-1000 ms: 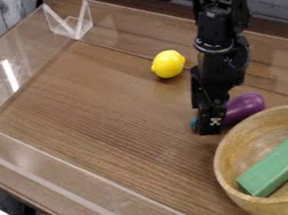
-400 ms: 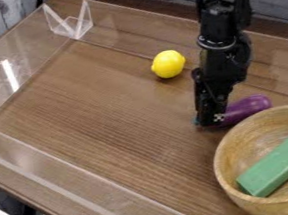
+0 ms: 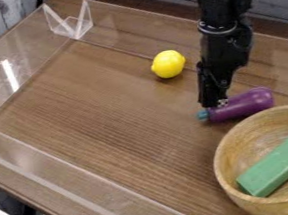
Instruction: Put the purple eggplant in the brown bowl
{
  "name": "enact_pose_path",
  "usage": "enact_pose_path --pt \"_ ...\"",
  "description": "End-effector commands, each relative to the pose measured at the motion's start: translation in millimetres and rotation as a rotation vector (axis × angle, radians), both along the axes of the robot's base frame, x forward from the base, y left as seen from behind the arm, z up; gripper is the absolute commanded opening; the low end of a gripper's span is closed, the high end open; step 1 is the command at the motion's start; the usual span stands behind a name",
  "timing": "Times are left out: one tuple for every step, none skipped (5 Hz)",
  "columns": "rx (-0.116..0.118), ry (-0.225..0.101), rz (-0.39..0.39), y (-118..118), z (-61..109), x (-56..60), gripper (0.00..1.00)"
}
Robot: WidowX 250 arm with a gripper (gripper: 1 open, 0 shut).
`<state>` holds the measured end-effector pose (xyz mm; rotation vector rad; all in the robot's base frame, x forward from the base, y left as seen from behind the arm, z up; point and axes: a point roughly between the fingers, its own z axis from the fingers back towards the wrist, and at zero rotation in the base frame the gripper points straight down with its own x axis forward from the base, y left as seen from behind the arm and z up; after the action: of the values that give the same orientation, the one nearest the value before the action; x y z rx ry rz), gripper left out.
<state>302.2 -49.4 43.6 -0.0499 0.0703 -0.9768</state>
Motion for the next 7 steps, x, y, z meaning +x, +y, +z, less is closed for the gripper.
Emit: enact_pose_path --pt "-0.008 -0.029 0.012 2 7.9 1.0 0.00" --pt "-0.013 -0.027 0.023 3 7.9 -1.0 0.00" --pt "-0.018 -0.024 0.032 3 7.8 -2.8 0.00" --pt "-0.022 -0.026 0.031 -2 5.1 2.1 0.00" --pt "-0.025 -0.029 0.031 -7 2.7 7.1 0.00" --pt "-0.028 -0.032 0.029 -13 -0.6 11.7 0.00" --pt "-0.032 -0.032 0.027 -18 -3.8 13.5 0.00"
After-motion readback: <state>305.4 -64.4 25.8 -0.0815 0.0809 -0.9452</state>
